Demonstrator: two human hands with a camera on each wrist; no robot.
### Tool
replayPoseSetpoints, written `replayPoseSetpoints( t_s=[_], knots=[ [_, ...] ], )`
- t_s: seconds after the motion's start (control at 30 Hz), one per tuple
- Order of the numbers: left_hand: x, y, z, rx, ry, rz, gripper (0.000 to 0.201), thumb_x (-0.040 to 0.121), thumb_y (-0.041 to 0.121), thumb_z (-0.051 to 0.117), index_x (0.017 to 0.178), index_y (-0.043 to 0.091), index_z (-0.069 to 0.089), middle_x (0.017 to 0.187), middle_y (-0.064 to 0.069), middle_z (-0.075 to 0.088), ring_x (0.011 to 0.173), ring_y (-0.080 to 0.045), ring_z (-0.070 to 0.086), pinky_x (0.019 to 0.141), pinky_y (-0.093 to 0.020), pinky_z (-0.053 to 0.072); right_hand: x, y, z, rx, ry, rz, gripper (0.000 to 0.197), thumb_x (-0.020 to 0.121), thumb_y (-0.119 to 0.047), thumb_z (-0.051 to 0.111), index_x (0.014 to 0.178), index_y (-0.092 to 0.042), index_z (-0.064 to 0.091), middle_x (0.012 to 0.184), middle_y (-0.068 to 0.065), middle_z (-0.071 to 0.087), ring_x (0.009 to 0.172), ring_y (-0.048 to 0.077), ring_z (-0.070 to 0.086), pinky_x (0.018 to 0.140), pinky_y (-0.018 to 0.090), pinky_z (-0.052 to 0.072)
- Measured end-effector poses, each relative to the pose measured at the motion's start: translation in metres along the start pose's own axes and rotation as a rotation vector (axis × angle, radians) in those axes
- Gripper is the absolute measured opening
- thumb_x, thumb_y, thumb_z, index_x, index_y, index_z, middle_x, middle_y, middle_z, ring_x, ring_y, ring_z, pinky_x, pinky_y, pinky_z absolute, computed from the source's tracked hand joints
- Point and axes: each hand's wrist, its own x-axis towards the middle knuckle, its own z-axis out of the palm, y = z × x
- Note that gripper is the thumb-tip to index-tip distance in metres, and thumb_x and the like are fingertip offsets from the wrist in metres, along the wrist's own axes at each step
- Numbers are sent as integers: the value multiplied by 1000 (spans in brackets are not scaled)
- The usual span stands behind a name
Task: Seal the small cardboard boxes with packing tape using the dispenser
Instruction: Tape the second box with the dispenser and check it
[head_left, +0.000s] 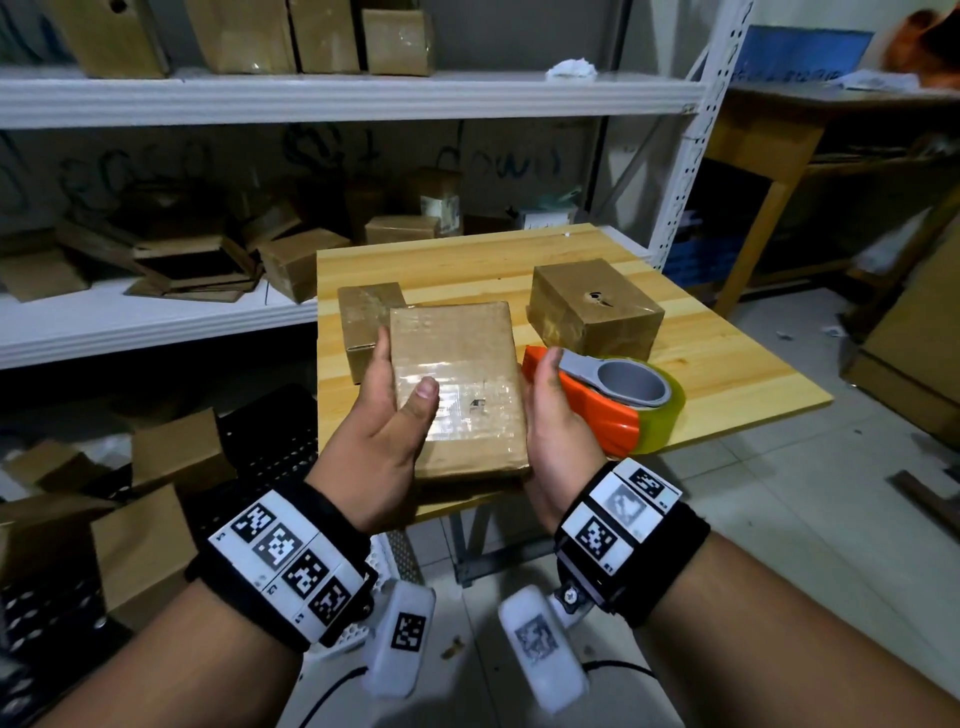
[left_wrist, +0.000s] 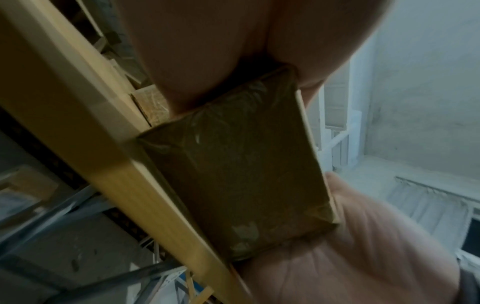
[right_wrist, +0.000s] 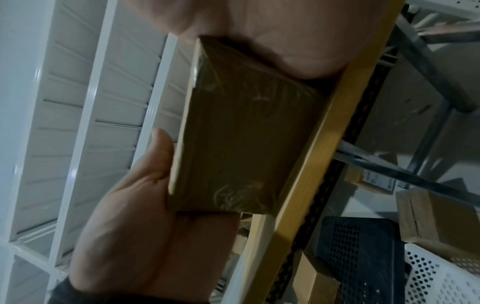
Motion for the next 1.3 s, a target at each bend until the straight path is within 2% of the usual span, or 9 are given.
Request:
replayPoseSetpoints(
  t_s=[0.1, 0.23, 0.47, 0.6, 0.7, 0.83, 0.9, 1.13, 1.3],
  knots=[
    [0, -2, 0, 25, -23, 40, 78, 106, 33, 47, 168, 32, 0, 152, 13, 52, 129, 2, 59, 102, -17, 51, -6, -4, 0, -59, 50, 7, 120, 40, -109, 54, 124, -26, 75, 113, 4, 82, 112, 27, 77, 109, 52, 55],
    [1, -4, -2, -12, -36, 65, 73, 108, 43, 47, 168, 34, 5, 153, 11, 53, 131, -2, 59, 105, -22, 51, -11, -12, 0, -196, 108, 23, 79, 94, -82, 32, 134, -25, 69, 115, 3, 79, 109, 24, 74, 109, 45, 55],
    [-1, -3, -5, -26, -44, 65, 76, 103, 54, 46, 168, 35, 10, 156, 9, 51, 130, 1, 59, 95, -12, 50, -5, 3, 5, -49, 127, 0, 102, 47, -109, 50, 110, -34, 79, 111, 2, 83, 112, 26, 76, 109, 51, 55],
    [-2, 1, -5, -31, -32, 60, 76, 101, 54, 46, 167, 38, 12, 153, 12, 52, 122, 8, 61, 91, -11, 51, -8, -4, 4, -51, 135, 9, 84, 62, -100, 44, 99, -33, 80, 104, 1, 84, 106, 24, 78, 106, 49, 57],
    [-1, -1, -5, -141, -23, 26, 78, 100, 60, 56, 165, 43, 18, 152, 7, 57, 128, -10, 65, 102, -34, 55, -13, -8, 1, -44, 82, -21, 72, 72, -82, 41, 103, -29, 78, 99, -2, 84, 101, 20, 80, 102, 46, 60],
    [0, 2, 2, -250, 8, 0, 77, 96, 33, 56, 165, 35, 23, 140, 2, 66, 119, -16, 71, 86, -27, 60, -8, -4, 0, -58, 104, -33, 65, 94, -79, 44, 107, -27, 79, 102, 1, 84, 106, 25, 79, 105, 50, 58],
    [1, 3, 4, -269, 22, 6, 78, 94, 28, 58, 165, 33, 25, 141, -2, 67, 118, -19, 72, 85, -28, 61, -3, -1, 0, -109, 120, -32, 74, 82, -90, 41, 107, -32, 80, 105, 0, 84, 109, 26, 77, 107, 53, 55],
    [-2, 4, -1, -236, 109, -5, 67, 101, 59, 54, 161, 42, 33, 139, 6, 69, 126, -18, 68, 107, -47, 54, 11, 18, -6, -294, 91, -212, 81, 85, -74, 33, 157, -38, 40, 165, 2, 46, 153, 22, 43, 125, 50, 36],
    [-6, 11, 6, -223, 128, -19, 74, 93, 56, 61, 160, 41, 36, 128, 6, 72, 107, -10, 75, 87, -33, 63, -4, -1, 1, -27, 86, -58, 98, 64, -101, 52, 123, -25, 76, 115, 6, 82, 113, 31, 76, 108, 56, 54]
  ],
)
